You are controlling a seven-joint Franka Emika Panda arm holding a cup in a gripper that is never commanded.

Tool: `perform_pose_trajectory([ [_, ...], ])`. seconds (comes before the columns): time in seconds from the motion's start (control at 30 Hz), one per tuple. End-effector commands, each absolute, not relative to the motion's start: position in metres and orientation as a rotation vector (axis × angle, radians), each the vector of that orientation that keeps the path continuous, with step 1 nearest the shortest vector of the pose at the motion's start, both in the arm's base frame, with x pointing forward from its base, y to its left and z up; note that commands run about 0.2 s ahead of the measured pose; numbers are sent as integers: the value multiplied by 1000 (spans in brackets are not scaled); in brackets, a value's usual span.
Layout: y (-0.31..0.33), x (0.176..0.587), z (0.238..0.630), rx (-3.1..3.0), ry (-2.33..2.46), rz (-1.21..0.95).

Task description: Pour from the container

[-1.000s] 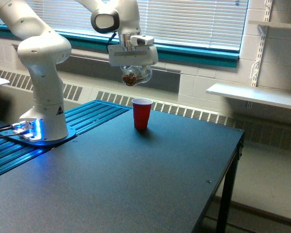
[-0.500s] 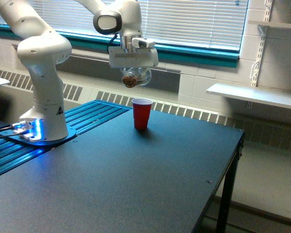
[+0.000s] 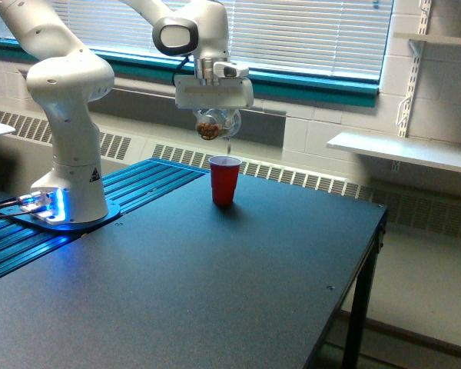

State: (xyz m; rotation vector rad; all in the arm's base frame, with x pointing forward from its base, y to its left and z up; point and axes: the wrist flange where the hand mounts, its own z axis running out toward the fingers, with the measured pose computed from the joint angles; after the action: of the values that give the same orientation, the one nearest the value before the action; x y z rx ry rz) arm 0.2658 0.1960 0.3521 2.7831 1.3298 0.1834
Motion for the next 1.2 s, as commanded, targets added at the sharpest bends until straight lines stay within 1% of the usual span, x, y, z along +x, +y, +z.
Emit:
perform_pose_trajectory([
  [0.03, 199, 268, 351, 2770, 1329, 170],
  [1.2, 208, 271, 351, 2680, 1371, 109],
])
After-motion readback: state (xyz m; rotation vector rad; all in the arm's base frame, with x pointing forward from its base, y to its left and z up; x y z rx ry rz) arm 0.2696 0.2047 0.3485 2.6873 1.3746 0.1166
